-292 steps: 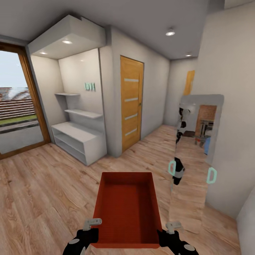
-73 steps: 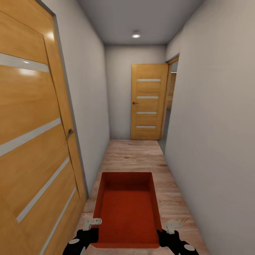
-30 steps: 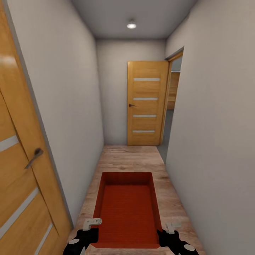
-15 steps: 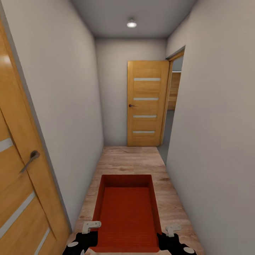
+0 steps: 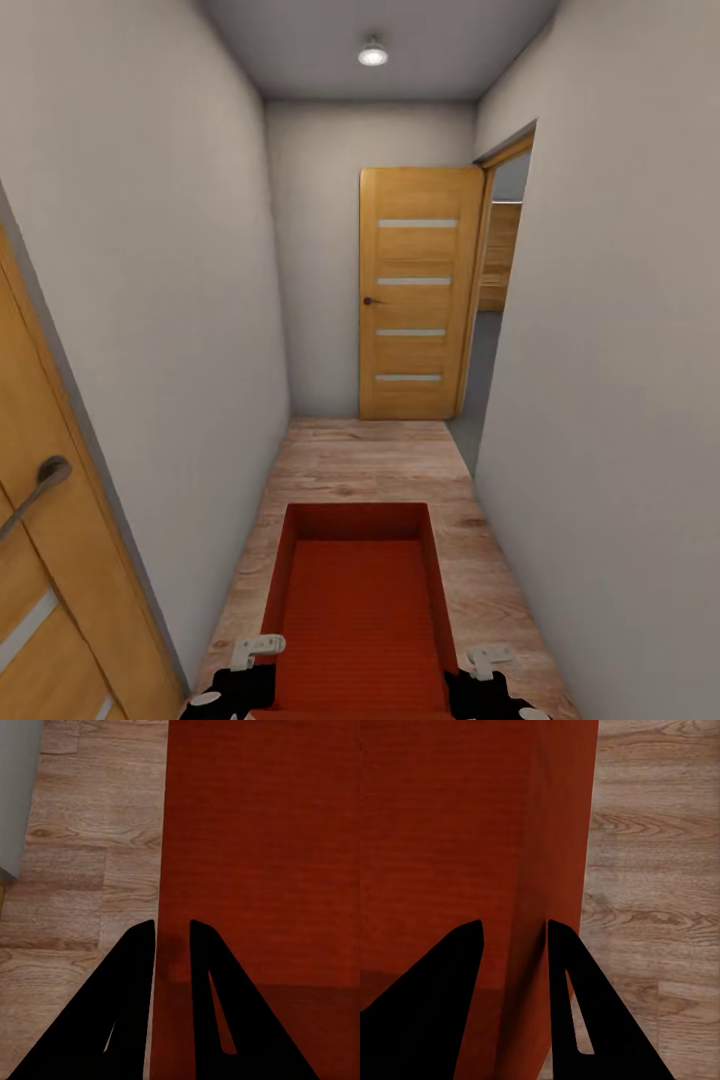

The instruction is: Move the two storage containers from the living room to the garage. In the garage, place one container on the floor and stack the other container on top of it (either order is fine).

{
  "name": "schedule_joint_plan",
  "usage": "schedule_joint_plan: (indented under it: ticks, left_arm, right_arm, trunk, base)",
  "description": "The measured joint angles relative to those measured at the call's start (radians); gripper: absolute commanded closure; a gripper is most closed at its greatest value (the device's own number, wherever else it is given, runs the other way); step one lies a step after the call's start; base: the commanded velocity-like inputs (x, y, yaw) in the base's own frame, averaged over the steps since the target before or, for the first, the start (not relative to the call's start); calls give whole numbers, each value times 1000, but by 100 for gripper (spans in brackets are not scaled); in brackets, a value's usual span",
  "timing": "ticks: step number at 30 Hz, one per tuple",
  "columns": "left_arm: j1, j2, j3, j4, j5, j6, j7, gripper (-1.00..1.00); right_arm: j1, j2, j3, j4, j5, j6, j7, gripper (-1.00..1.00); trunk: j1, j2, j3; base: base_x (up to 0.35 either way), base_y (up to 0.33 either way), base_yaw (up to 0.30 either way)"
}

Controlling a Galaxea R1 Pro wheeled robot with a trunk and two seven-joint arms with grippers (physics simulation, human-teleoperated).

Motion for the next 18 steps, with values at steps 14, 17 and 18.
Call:
schedule_joint_plan:
  ticks: [14, 17, 18]
  left_arm:
    - [0, 0, 0, 2, -1, 1, 0, 100]
    - [0, 0, 0, 3, 0, 0, 0, 100]
    - [0, 0, 0, 2, -1, 1, 0, 100]
  right_arm:
    - [0, 0, 0, 3, 0, 0, 0, 100]
    - [0, 0, 0, 3, 0, 0, 0, 100]
    - [0, 0, 0, 3, 0, 0, 0, 100]
  trunk:
    - [0, 0, 0]
    - [0, 0, 0]
    - [0, 0, 0]
  base:
    - [327, 0, 0]
    - [327, 0, 0]
    - [327, 0, 0]
